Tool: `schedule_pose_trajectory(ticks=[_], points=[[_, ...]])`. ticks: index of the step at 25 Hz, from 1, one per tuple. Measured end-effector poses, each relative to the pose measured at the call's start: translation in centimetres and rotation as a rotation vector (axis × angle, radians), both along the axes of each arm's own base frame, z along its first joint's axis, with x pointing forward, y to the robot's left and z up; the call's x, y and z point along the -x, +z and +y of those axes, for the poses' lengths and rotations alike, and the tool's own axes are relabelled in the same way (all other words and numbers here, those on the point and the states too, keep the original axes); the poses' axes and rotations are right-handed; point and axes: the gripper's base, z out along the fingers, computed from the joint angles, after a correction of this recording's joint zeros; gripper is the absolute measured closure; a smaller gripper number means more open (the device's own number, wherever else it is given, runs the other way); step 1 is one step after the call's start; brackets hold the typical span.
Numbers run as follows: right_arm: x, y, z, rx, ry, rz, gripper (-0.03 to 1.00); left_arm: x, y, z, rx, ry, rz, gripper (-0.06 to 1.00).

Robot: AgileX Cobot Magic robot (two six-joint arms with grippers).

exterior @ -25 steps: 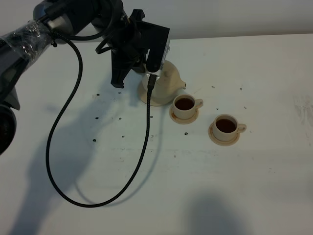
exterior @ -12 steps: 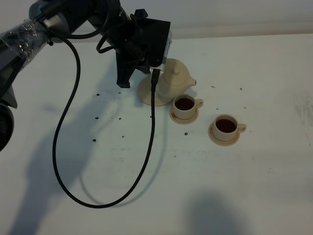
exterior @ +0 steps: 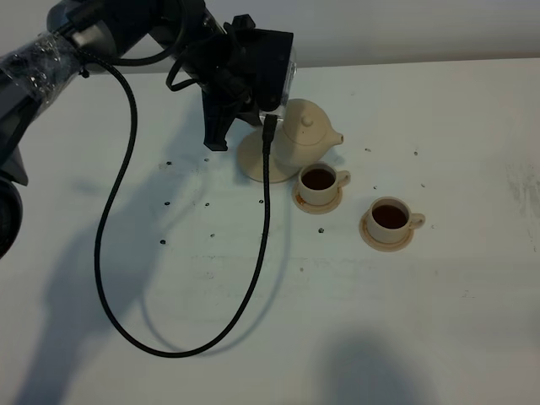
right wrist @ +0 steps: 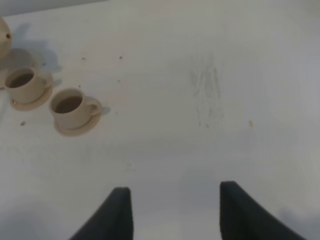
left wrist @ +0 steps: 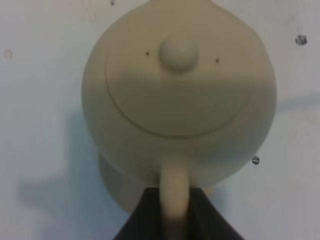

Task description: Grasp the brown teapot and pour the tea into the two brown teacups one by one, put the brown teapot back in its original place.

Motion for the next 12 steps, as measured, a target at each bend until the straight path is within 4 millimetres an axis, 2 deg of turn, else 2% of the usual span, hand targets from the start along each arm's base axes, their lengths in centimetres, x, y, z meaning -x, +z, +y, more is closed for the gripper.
schedule_pose_trajectory(ticks=[12], points=[[0.0, 0.0, 0.0, 0.000, 0.000, 0.000, 0.56, -1.2, 0.1, 2.0, 0.037, 0.091, 0.002, 0.86]])
